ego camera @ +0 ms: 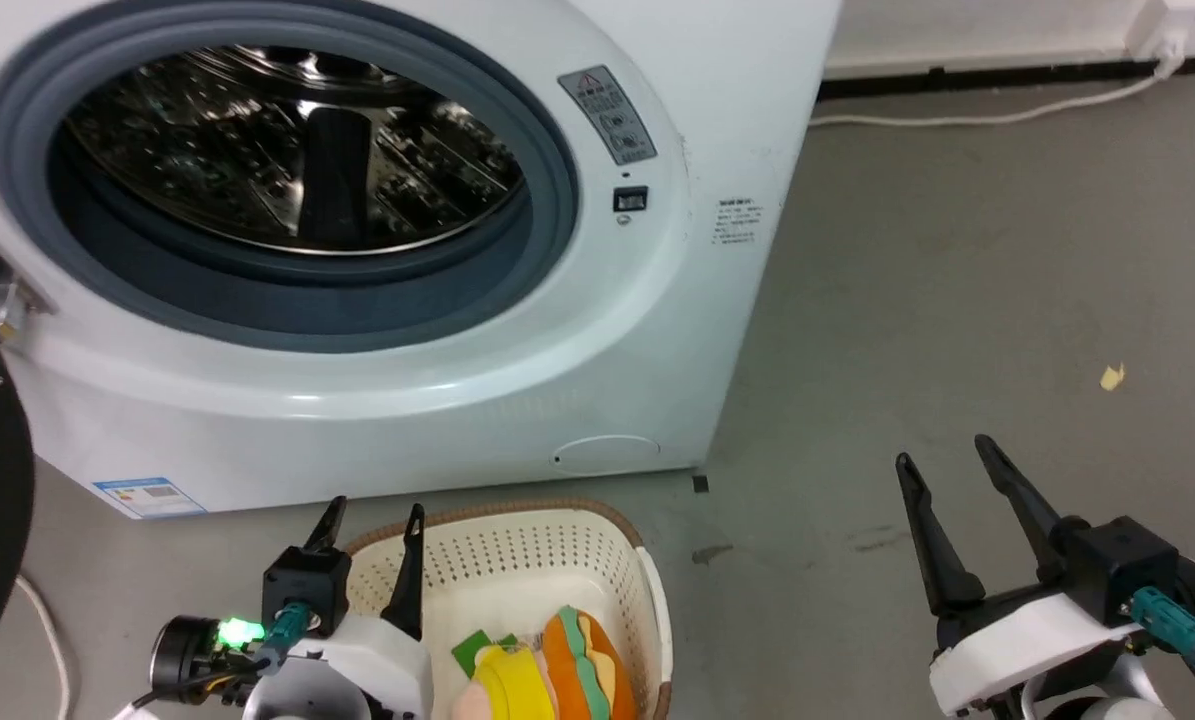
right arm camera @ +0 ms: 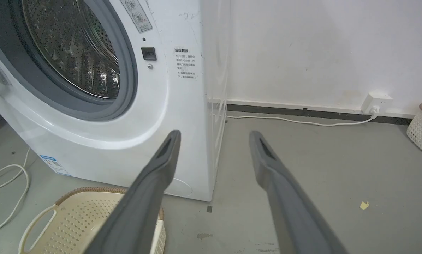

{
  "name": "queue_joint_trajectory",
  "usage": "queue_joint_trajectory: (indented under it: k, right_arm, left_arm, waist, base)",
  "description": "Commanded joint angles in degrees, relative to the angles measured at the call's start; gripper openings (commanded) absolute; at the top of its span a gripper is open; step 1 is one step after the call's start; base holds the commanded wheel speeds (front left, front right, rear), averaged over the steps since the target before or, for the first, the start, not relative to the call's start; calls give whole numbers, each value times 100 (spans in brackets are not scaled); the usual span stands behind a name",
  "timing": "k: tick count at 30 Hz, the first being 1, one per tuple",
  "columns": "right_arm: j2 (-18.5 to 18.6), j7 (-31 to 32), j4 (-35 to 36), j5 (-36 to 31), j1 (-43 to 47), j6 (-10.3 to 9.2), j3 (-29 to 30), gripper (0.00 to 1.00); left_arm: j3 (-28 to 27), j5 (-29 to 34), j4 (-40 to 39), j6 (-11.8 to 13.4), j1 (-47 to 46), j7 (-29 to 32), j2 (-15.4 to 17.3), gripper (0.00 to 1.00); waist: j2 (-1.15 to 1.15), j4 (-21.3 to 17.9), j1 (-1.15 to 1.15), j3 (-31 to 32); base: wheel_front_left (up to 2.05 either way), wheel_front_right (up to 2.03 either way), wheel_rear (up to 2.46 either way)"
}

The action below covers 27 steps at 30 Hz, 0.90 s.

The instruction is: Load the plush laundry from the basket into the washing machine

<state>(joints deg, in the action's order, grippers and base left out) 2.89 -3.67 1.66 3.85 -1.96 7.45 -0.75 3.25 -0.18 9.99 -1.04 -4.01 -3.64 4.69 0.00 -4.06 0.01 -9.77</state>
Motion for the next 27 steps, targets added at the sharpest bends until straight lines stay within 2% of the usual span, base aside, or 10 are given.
queue_joint_trajectory:
  k: [1, 8, 27]
  right_arm:
    - [-1, -54, 52, 68, -112, 1, -15, 100]
    - [-1, -138, 108, 181, -228, 1, -74, 100]
    - [-1, -365, 286, 489, -541, 2, -218, 100]
  left_arm:
    - [41, -19, 97, -20, -141, -56, 51, 100]
    - [28, -100, 464, -56, -419, -140, 185, 100]
    - [607, -49, 1877, -253, -1273, -152, 516, 100]
  waist:
    - [0, -66, -1, -100]
    - [0, -234, -1, -410]
    - [0, -623, -1, -1305]
  base:
    - [0, 0, 0]
    - [0, 0, 0]
    - [0, 0, 0]
